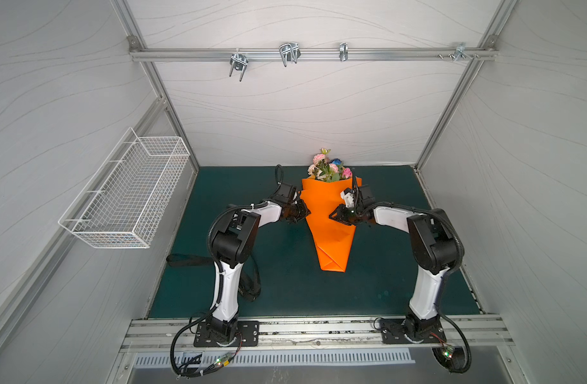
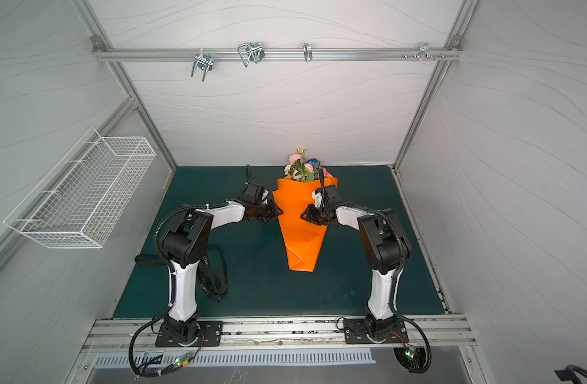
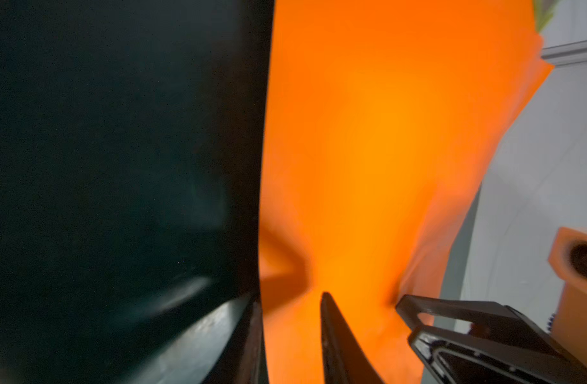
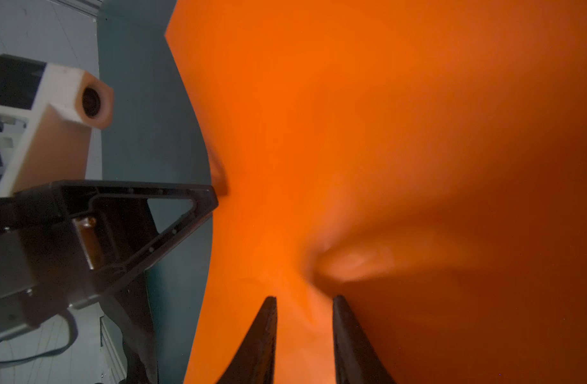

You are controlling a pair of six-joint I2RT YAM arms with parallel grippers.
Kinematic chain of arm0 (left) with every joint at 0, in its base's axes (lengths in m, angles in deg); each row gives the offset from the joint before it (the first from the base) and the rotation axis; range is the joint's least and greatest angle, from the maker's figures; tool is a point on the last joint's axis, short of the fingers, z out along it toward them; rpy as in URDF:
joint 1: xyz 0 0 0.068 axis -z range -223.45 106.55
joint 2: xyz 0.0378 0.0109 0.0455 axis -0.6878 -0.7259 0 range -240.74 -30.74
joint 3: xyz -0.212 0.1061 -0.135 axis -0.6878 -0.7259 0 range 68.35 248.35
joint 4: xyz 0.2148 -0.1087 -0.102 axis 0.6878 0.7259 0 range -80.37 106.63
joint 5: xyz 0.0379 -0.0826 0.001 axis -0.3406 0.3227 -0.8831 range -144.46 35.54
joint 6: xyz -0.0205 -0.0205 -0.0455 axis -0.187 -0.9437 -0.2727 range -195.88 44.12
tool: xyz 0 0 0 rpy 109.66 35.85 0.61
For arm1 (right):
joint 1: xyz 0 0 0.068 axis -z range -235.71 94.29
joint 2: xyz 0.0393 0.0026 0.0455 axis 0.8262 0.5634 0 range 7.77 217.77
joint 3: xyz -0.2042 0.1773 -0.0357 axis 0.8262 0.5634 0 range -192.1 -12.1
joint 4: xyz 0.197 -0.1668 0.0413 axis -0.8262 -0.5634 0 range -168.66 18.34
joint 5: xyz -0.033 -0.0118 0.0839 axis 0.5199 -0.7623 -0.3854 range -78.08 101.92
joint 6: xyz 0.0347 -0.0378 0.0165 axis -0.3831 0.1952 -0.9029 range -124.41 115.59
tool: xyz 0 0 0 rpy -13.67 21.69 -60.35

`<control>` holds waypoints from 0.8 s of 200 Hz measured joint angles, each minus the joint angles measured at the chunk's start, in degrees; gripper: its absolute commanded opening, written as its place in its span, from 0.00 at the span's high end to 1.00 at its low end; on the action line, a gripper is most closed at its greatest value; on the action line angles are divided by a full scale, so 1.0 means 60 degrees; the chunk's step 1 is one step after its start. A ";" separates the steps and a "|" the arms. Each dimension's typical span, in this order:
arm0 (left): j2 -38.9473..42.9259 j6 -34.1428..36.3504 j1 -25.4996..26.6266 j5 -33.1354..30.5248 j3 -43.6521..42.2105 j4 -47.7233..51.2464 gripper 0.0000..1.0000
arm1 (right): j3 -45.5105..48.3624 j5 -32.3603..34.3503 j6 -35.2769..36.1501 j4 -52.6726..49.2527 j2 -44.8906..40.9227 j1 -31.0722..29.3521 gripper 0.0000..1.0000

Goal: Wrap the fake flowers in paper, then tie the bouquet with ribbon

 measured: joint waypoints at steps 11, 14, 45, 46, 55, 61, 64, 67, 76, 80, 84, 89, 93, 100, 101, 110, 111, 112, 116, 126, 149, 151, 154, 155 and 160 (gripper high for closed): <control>-0.0109 0.0102 -0.0022 0.0073 0.0098 -0.0018 0.98 | 0.0007 -0.0004 0.0000 -0.0004 -0.0018 -0.0007 0.69; -0.0142 0.0011 -0.0033 0.0066 0.0127 -0.0033 0.99 | 0.0015 0.0004 0.0000 0.0000 -0.0040 -0.0015 0.69; -0.0262 0.0219 -0.0076 0.0204 0.0280 -0.0029 1.00 | 0.0255 0.0004 0.0007 -0.0025 -0.0481 -0.0080 0.69; -0.0262 0.0219 -0.0080 0.0204 0.0280 -0.0029 1.00 | 0.0262 0.0007 0.0007 -0.0025 -0.0499 -0.0080 0.69; -0.0262 0.0262 -0.0087 0.0211 0.0288 -0.0033 1.00 | 0.0386 0.0007 0.0007 -0.0033 -0.0721 -0.0120 0.69; -0.0262 0.0291 -0.0087 0.0211 0.0291 -0.0033 1.00 | 0.0492 0.0015 0.0007 -0.0036 -0.0903 -0.0157 0.69; -0.0262 0.0310 -0.0087 0.0215 0.0291 -0.0033 1.00 | 0.0546 0.0018 0.0007 -0.0040 -0.0980 -0.0171 0.68; -0.0262 0.0328 -0.0087 0.0215 0.0295 -0.0029 1.00 | 0.0601 0.0022 0.0007 -0.0051 -0.1078 -0.0197 0.68; -0.0262 0.0368 -0.0087 0.0215 0.0317 -0.0025 1.00 | 0.0801 0.0058 0.0007 -0.0055 -0.1384 -0.0284 0.68; -0.0266 0.0393 -0.0091 0.0219 0.0331 -0.0018 1.00 | 0.0896 0.0073 0.0007 -0.0058 -0.1537 -0.0335 0.68; -0.0266 0.0415 -0.0091 0.0219 0.0346 -0.0015 1.00 | 0.0991 0.0087 0.0007 -0.0058 -0.1668 -0.0390 0.68; -0.0280 0.0437 -0.0098 0.0226 0.0382 -0.0015 1.00 | 0.1115 0.0131 0.0011 -0.0062 -0.1872 -0.0474 0.68; -0.0291 0.0463 -0.0098 0.0240 0.0419 -0.0022 1.00 | 0.1217 0.0157 0.0011 -0.0062 -0.2022 -0.0543 0.68; -0.0328 0.0488 -0.0098 0.0259 0.0488 -0.0033 1.00 | 0.1395 0.0197 0.0011 -0.0066 -0.2269 -0.0674 0.68; -0.0339 0.0492 -0.0098 0.0262 0.0506 -0.0033 1.00 | 0.1410 0.0204 0.0011 -0.0066 -0.2288 -0.0688 0.68; -0.0404 0.0503 -0.0098 0.0299 0.0601 -0.0055 1.00 | 0.1617 0.0233 0.0011 -0.0066 -0.2550 -0.0863 0.68; -0.0412 0.0503 -0.0098 0.0310 0.0612 -0.0069 1.00 | 0.1643 0.0229 0.0011 -0.0069 -0.2583 -0.0889 0.68; -0.0415 0.0506 -0.0098 0.0310 0.0616 -0.0073 1.00 | 0.1661 0.0229 0.0011 -0.0069 -0.2601 -0.0903 0.68; -0.0441 0.0510 -0.0098 0.0321 0.0645 -0.0084 1.00 | 0.1752 0.0251 0.0007 -0.0066 -0.2703 -0.0991 0.68; -0.0495 0.0514 -0.0098 0.0339 0.0688 -0.0091 1.00 | 0.1985 0.0259 0.0004 -0.0062 -0.2922 -0.1220 0.68; -0.0586 0.0532 -0.0106 0.0393 0.0729 -0.0095 1.00 | 0.2601 0.0288 -0.0033 -0.0029 -0.3187 -0.1741 0.68; -0.0590 0.0532 -0.0106 0.0401 0.0736 -0.0091 1.00 | 0.2659 0.0284 -0.0033 -0.0025 -0.3195 -0.1785 0.68; -0.0616 0.0532 -0.0106 0.0412 0.0747 -0.0095 1.00 | 0.2739 0.0288 -0.0058 -0.0018 -0.3198 -0.1843 0.68; -0.0619 0.0532 -0.0106 0.0415 0.0747 -0.0095 1.00 | 0.2776 0.0284 -0.0069 0.0000 -0.3198 -0.1872 0.68; -0.0648 0.0532 -0.0106 0.0430 0.0769 -0.0095 1.00 | 0.2914 0.0288 -0.0087 0.0018 -0.3202 -0.1960 0.68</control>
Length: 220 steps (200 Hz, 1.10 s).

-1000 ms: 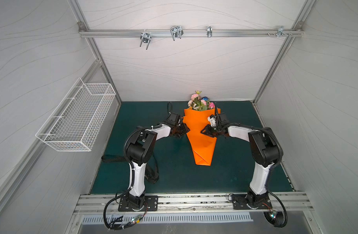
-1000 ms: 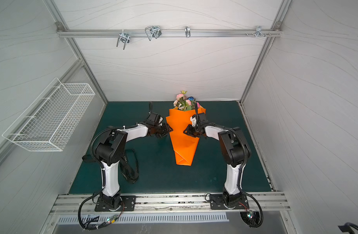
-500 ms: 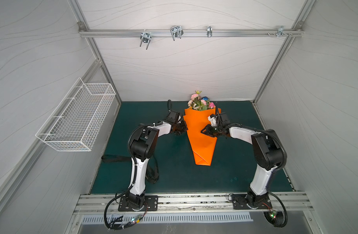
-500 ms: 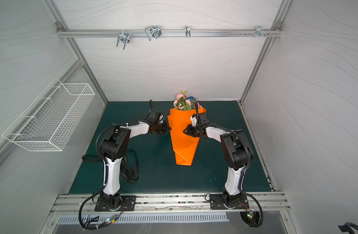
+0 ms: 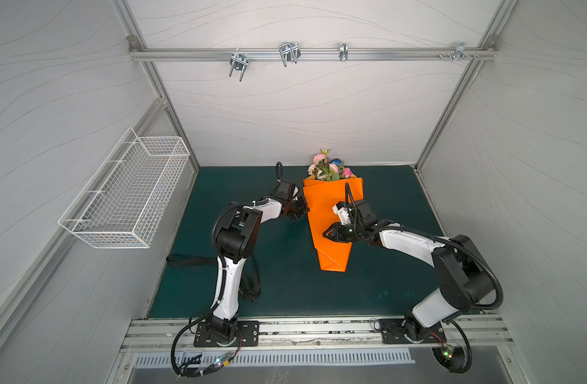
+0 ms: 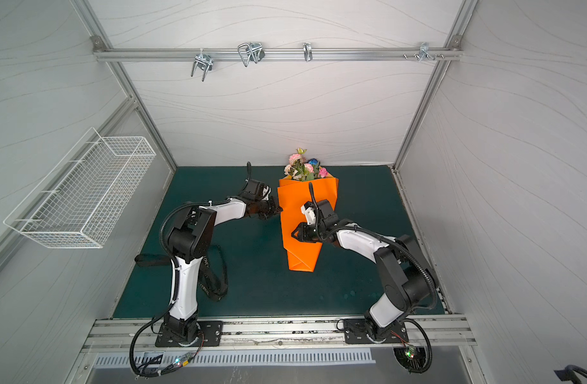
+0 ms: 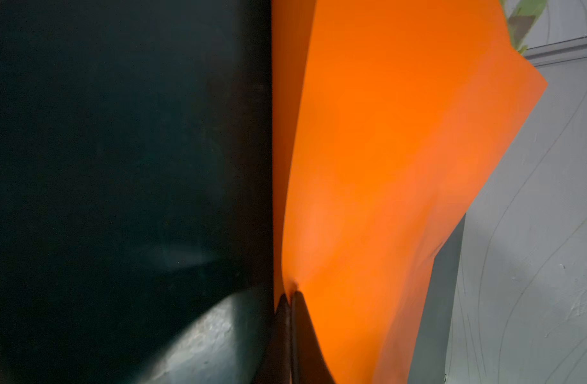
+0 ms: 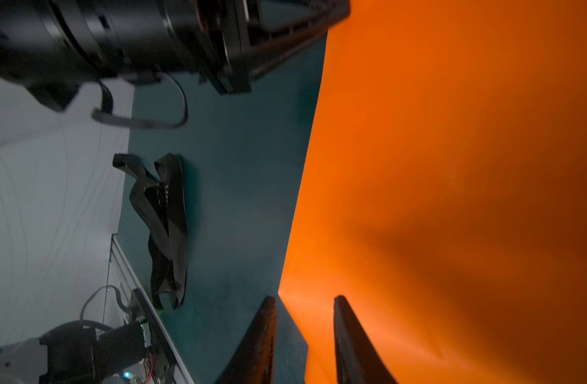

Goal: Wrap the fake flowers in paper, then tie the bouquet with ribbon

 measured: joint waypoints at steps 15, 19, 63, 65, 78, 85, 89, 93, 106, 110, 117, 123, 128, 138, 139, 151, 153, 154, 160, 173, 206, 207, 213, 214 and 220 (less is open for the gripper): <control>-0.0087 0.0004 0.0000 0.0033 0.0062 0.0007 1.00 | 0.0426 0.0000 -0.0117 0.0073 0.0004 -0.0219 0.68; -0.0109 0.0004 0.0000 0.0040 0.0084 0.0011 1.00 | 0.0554 0.0000 -0.0149 0.0102 0.0004 -0.0262 0.68; -0.0248 0.0073 -0.0091 0.0102 0.0138 0.0007 0.85 | 0.1483 0.0131 -0.0517 0.0586 0.0262 -0.0321 0.69; -0.0248 0.0073 -0.0095 0.0106 0.0138 0.0007 0.83 | 0.1490 0.0146 -0.0517 0.0616 0.0266 -0.0321 0.69; -0.0240 0.0095 -0.0142 0.0073 0.0124 -0.0036 0.66 | 0.1494 0.0178 -0.0601 0.0805 0.0306 -0.0321 0.69; -0.0211 0.0131 -0.0175 0.0066 0.0066 -0.0120 0.57 | 0.1494 0.0189 -0.0641 0.0889 0.0339 -0.0321 0.69; -0.0164 0.0189 -0.0200 0.0120 0.0022 -0.0204 0.52 | 0.1494 0.0193 -0.0670 0.0943 0.0364 -0.0321 0.69; -0.0087 0.0284 -0.0219 0.0062 -0.0018 -0.0175 0.48 | 0.1494 0.0193 -0.0685 0.0980 0.0375 -0.0321 0.69; 0.0244 0.0361 -0.0284 -0.0117 -0.0259 -0.0157 0.36 | 0.1494 0.0226 -0.0710 0.1086 0.0401 -0.0321 0.69; 0.0342 0.0339 -0.0302 -0.0153 -0.0353 -0.0168 0.35 | 0.1494 0.0244 -0.0718 0.1104 0.0408 -0.0321 0.69; 0.0565 0.0404 -0.0342 -0.0299 -0.0525 -0.0149 0.35 | 0.1494 0.0255 -0.0739 0.1126 0.0412 -0.0321 0.69; 0.0776 0.0452 -0.0372 -0.0382 -0.0699 -0.0120 0.35 | 0.1494 0.0266 -0.0754 0.1147 0.0419 -0.0321 0.69; 0.0987 0.0477 -0.0393 -0.0455 -0.0849 -0.0080 0.38 | 0.1494 0.0284 -0.0765 0.1162 0.0419 -0.0321 0.69; 0.1351 0.0510 -0.0412 -0.0583 -0.1100 -0.0036 0.52 | 0.1497 0.0321 -0.0776 0.1191 0.0423 -0.0321 0.69; 0.1377 0.0495 -0.0412 -0.0586 -0.1118 -0.0040 0.54 | 0.1497 0.0321 -0.0780 0.1195 0.0423 -0.0321 0.69; 0.1796 0.0506 -0.0437 -0.0634 -0.1406 -0.0062 0.66 | 0.1537 0.0346 -0.0812 0.1268 0.0423 -0.0321 0.69; 0.1861 0.0426 -0.0430 -0.0623 -0.1461 -0.0084 0.66 | 0.1541 0.0346 -0.0816 0.1279 0.0423 -0.0321 0.69; 0.1909 0.0375 -0.0426 -0.0645 -0.1494 -0.0095 0.67 | 0.1545 0.0350 -0.0823 0.1286 0.0419 -0.0321 0.69; 0.2062 0.0372 -0.0408 -0.0572 -0.1610 -0.0127 0.69 | 0.1548 0.0353 -0.0845 0.1300 0.0419 -0.0321 0.69; 0.2310 0.0280 -0.0259 -0.0375 -0.1880 -0.0299 0.71 | 0.1559 0.0361 -0.0863 0.1337 0.0419 -0.0321 0.69; 0.2408 -0.0033 0.0554 0.0062 -0.2503 -0.0364 0.76 | 0.1581 0.0361 -0.0882 0.1366 0.0397 -0.0346 0.69; 0.2408 -0.0026 0.0572 0.0066 -0.2517 -0.0361 0.77 | 0.1585 0.0364 -0.0878 0.1366 0.0390 -0.0350 0.69; 0.2408 -0.0058 0.0699 0.0120 -0.2619 -0.0331 0.78 | 0.1592 0.0379 -0.0882 0.1359 0.0372 -0.0368 0.69; 0.2408 -0.0080 0.0732 0.0138 -0.2641 -0.0328 0.78 | 0.1596 0.0382 -0.0882 0.1355 0.0361 -0.0368 0.69; 0.2408 -0.0091 0.0860 0.0186 -0.2732 -0.0321 0.80 | 0.1603 0.0393 -0.0885 0.1333 0.0324 -0.0375 0.69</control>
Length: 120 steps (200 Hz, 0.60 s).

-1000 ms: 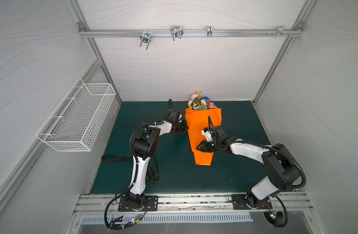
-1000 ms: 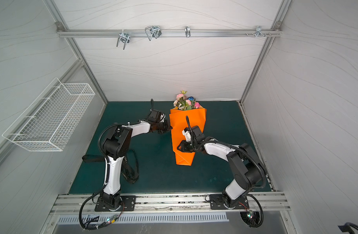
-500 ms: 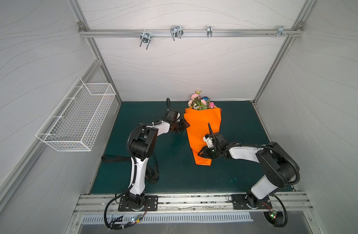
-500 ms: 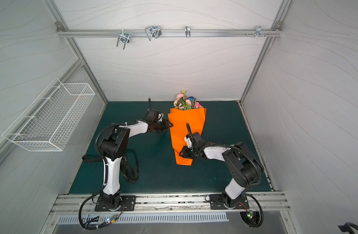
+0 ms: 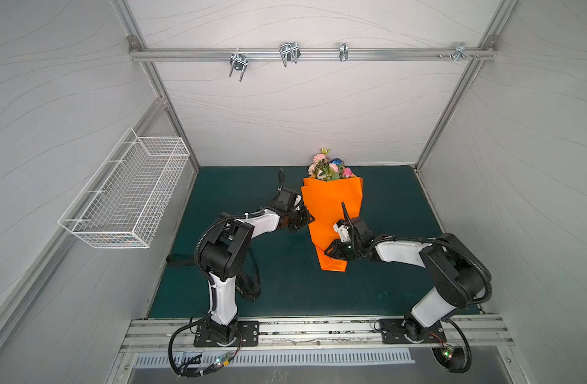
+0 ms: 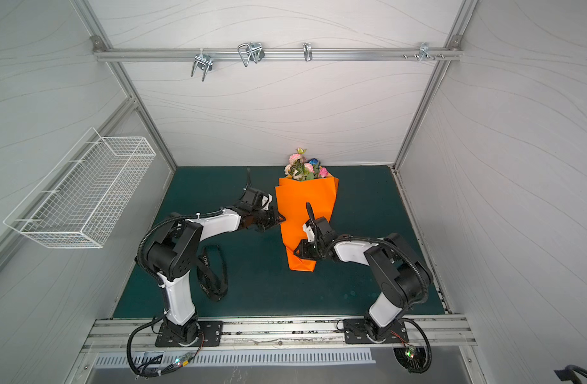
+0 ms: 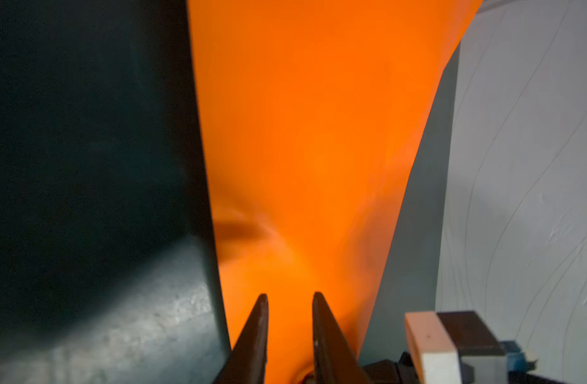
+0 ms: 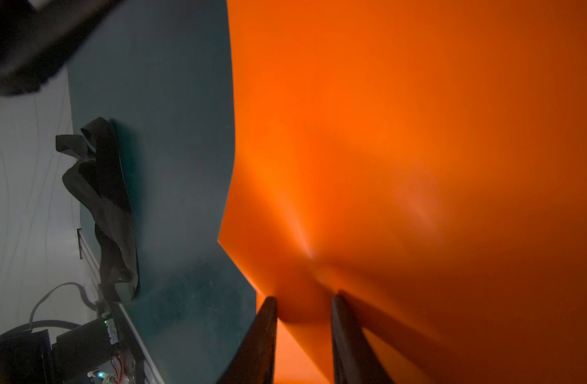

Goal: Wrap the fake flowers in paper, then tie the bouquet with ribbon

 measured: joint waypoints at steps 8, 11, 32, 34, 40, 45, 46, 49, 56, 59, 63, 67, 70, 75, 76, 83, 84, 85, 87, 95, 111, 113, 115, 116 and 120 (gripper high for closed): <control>0.0000 -0.0033 0.0138 0.0036 -0.0109 0.0066 0.83 | 0.0022 0.0029 -0.0029 -0.0033 -0.0087 -0.0007 0.69; 0.0000 -0.0036 0.0171 0.0051 -0.0135 0.0120 0.84 | 0.0036 0.0033 -0.0033 -0.0047 -0.0131 -0.0015 0.69; -0.0004 -0.0040 0.0186 0.0051 -0.0164 0.0372 0.92 | 0.0113 0.0120 -0.0066 -0.0240 -0.0583 -0.0113 0.69; -0.0004 -0.0044 0.0182 0.0051 -0.0164 0.0375 0.93 | 0.0113 0.0135 -0.0062 -0.0266 -0.0637 -0.0127 0.69; -0.0015 -0.0033 0.0168 0.0040 -0.0160 0.0393 0.94 | 0.0120 0.0164 -0.0062 -0.0328 -0.0798 -0.0171 0.68; -0.0025 -0.0018 0.0142 0.0044 -0.0160 0.0401 0.94 | 0.0120 0.0193 -0.0062 -0.0364 -0.0922 -0.0200 0.69; -0.0036 -0.0018 0.0138 0.0036 -0.0160 0.0397 0.94 | 0.0120 0.0197 -0.0062 -0.0375 -0.0958 -0.0211 0.69; -0.0051 -0.0018 0.0138 0.0036 -0.0157 0.0397 0.94 | 0.0120 0.0222 -0.0062 -0.0401 -0.1035 -0.0226 0.68; -0.0102 -0.0018 0.0131 0.0033 -0.0157 0.0390 0.94 | 0.0120 0.0270 -0.0062 -0.0441 -0.1206 -0.0262 0.69; -0.0135 -0.0015 0.0131 0.0029 -0.0157 0.0390 0.94 | 0.0120 0.0284 -0.0062 -0.0452 -0.1260 -0.0277 0.69; -0.0164 -0.0015 0.0124 0.0025 -0.0157 0.0390 0.94 | 0.0120 0.0313 -0.0062 -0.0470 -0.1333 -0.0295 0.68; -0.0204 -0.0015 0.0120 0.0022 -0.0157 0.0390 0.94 | 0.0120 0.0331 -0.0062 -0.0481 -0.1377 -0.0306 0.69; -0.0229 -0.0011 0.0109 0.0022 -0.0153 0.0386 0.94 | 0.0120 0.0361 -0.0058 -0.0495 -0.1406 -0.0317 0.69; -0.0280 0.0007 0.0106 0.0018 -0.0142 0.0386 0.94 | 0.0120 0.0386 -0.0058 -0.0510 -0.1432 -0.0335 0.69; -0.0288 0.0015 0.0102 0.0018 -0.0138 0.0386 0.94 | 0.0120 0.0393 -0.0058 -0.0514 -0.1432 -0.0335 0.69; -0.0368 0.0033 0.0098 0.0022 -0.0109 0.0382 0.94 | 0.0120 0.0466 -0.0058 -0.0546 -0.1439 -0.0372 0.69; -0.0375 0.0033 0.0098 0.0022 -0.0102 0.0382 0.94 | 0.0120 0.0477 -0.0058 -0.0550 -0.1439 -0.0379 0.69; -0.0386 0.0036 0.0098 0.0018 -0.0091 0.0390 0.94 | 0.0124 0.0484 -0.0058 -0.0557 -0.1439 -0.0379 0.69; -0.0415 0.0047 0.0098 0.0018 -0.0073 0.0390 0.94 | 0.0124 0.0506 -0.0058 -0.0568 -0.1435 -0.0393 0.69; -0.0525 0.0058 0.0098 0.0025 0.0029 0.0390 0.94 | 0.0138 0.0594 -0.0055 -0.0601 -0.1435 -0.0452 0.69; -0.0761 0.0069 0.0098 0.0036 0.0284 0.0342 0.94 | 0.0146 0.0714 -0.0055 -0.0616 -0.1373 -0.0583 0.70; -0.0790 0.0073 0.0098 0.0036 0.0317 0.0335 0.94 | 0.0146 0.0739 -0.0055 -0.0616 -0.1359 -0.0597 0.70; -0.0816 0.0073 0.0098 0.0040 0.0346 0.0321 0.94 | 0.0146 0.0758 -0.0055 -0.0616 -0.1337 -0.0619 0.70; -0.0827 0.0073 0.0098 0.0044 0.0353 0.0317 0.94 | 0.0146 0.0761 -0.0055 -0.0616 -0.1330 -0.0627 0.71; -0.0871 0.0076 0.0098 0.0051 0.0401 0.0291 0.95 | 0.0146 0.0794 -0.0055 -0.0616 -0.1286 -0.0652 0.71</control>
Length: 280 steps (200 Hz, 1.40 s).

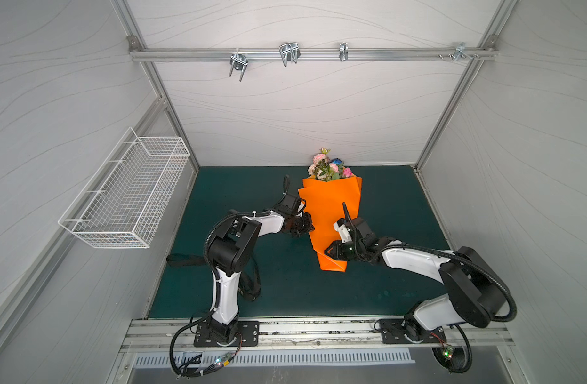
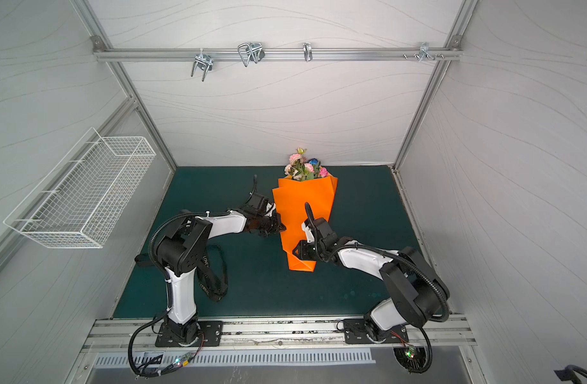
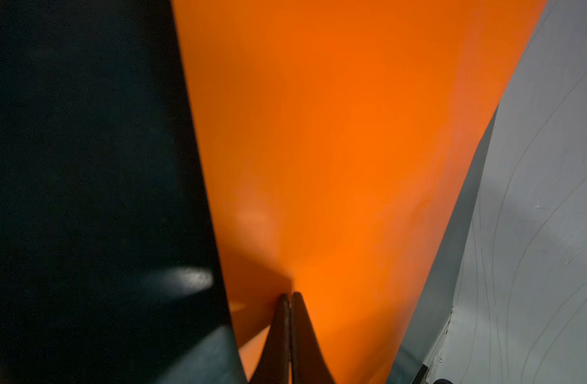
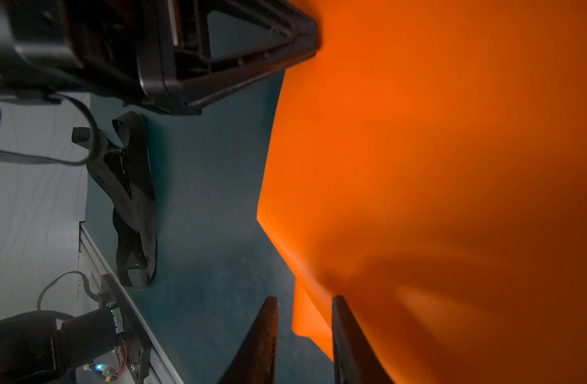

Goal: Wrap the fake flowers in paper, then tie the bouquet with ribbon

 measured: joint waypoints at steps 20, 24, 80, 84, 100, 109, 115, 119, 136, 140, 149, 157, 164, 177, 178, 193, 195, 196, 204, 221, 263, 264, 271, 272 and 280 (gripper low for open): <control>-0.0135 0.0000 0.0000 0.0015 0.0098 -0.0175 0.95 | 0.0007 0.0182 -0.0004 -0.0004 0.0237 -0.0127 0.72; -0.0160 0.0004 0.0000 0.0018 0.0102 -0.0211 0.96 | 0.0011 0.0229 -0.0004 -0.0004 0.0270 -0.0149 0.72; -0.0211 -0.0018 -0.0004 0.0087 -0.0029 -0.0572 0.96 | 0.0178 0.0495 -0.0087 0.0047 0.0674 -0.0204 0.75; -0.0124 -0.0022 -0.0004 0.0084 -0.0113 -0.0601 0.96 | 0.0186 0.0499 -0.0102 0.0058 0.0674 -0.0204 0.75; 0.0372 -0.0069 0.0004 0.0087 -0.0601 -0.0670 0.95 | 0.0215 0.0499 -0.0168 0.0120 0.0670 -0.0208 0.75; 0.0736 -0.0106 0.0047 0.0080 -0.0911 -0.0670 0.95 | 0.0219 0.0499 -0.0193 0.0138 0.0670 -0.0208 0.75; 0.0969 -0.0138 0.0084 0.0080 -0.1107 -0.0703 0.95 | 0.0222 0.0499 -0.0222 0.0146 0.0670 -0.0211 0.75; 0.1147 -0.0160 0.0120 0.0076 -0.1253 -0.0736 0.95 | 0.0222 0.0503 -0.0229 0.0149 0.0670 -0.0211 0.75; 0.1759 -0.0299 0.0382 0.0084 -0.1712 -0.0838 0.94 | 0.0222 0.0503 -0.0259 0.0149 0.0670 -0.0211 0.75; 0.1865 -0.0335 0.0455 0.0091 -0.1810 -0.0929 0.94 | 0.0222 0.0506 -0.0259 0.0149 0.0670 -0.0211 0.75; 0.2000 -0.0441 0.0608 0.0146 -0.1963 -0.1093 0.94 | 0.0222 0.0503 -0.0262 0.0149 0.0670 -0.0211 0.75; 0.2029 -0.0506 0.0747 0.0193 -0.2047 -0.1231 0.94 | 0.0222 0.0503 -0.0262 0.0149 0.0670 -0.0215 0.75; 0.1989 -0.0543 0.0827 0.0226 -0.2076 -0.1297 0.94 | 0.0219 0.0503 -0.0266 0.0149 0.0674 -0.0215 0.75; 0.1832 -0.0641 0.0980 0.0357 -0.2124 -0.1464 0.95 | 0.0204 0.0503 -0.0266 0.0138 0.0670 -0.0215 0.75; 0.1825 -0.0641 0.0984 0.0364 -0.2127 -0.1475 0.95 | 0.0204 0.0503 -0.0266 0.0138 0.0670 -0.0215 0.75; 0.1555 -0.0761 0.1027 0.0506 -0.2229 -0.1734 0.95 | 0.0182 0.0503 -0.0270 0.0109 0.0670 -0.0211 0.75; 0.1512 -0.0783 0.1024 0.0521 -0.2248 -0.1752 0.96 | 0.0178 0.0503 -0.0270 0.0106 0.0670 -0.0211 0.75; 0.1486 -0.0790 0.1024 0.0532 -0.2259 -0.1770 0.96 | 0.0175 0.0503 -0.0270 0.0106 0.0670 -0.0211 0.75; 0.1341 -0.0820 0.1016 0.0586 -0.2335 -0.1836 0.97 | 0.0164 0.0499 -0.0280 0.0095 0.0667 -0.0193 0.74; 0.1005 -0.0845 0.1016 0.0612 -0.2466 -0.1861 0.98 | 0.0149 0.0415 -0.0313 0.0087 0.0663 -0.0058 0.74; 0.0721 -0.0812 0.0973 0.0914 -0.2422 -0.2251 0.99 | -0.0127 -0.0007 -0.0299 0.0120 0.0674 0.1082 0.74; 0.0721 -0.0812 0.0973 0.0914 -0.2419 -0.2251 0.99 | -0.0135 -0.0015 -0.0295 0.0120 0.0678 0.1107 0.74; 0.0714 -0.0805 0.0973 0.0922 -0.2415 -0.2251 0.99 | -0.0237 -0.0124 -0.0288 0.0175 0.0714 0.1362 0.74; 0.0714 -0.0805 0.0973 0.0922 -0.2415 -0.2251 0.99 | -0.0255 -0.0160 -0.0288 0.0208 0.0721 0.1410 0.74; 0.0714 -0.0780 0.0973 0.0922 -0.2408 -0.2244 0.99 | -0.0353 -0.0295 -0.0284 0.0328 0.0809 0.1701 0.73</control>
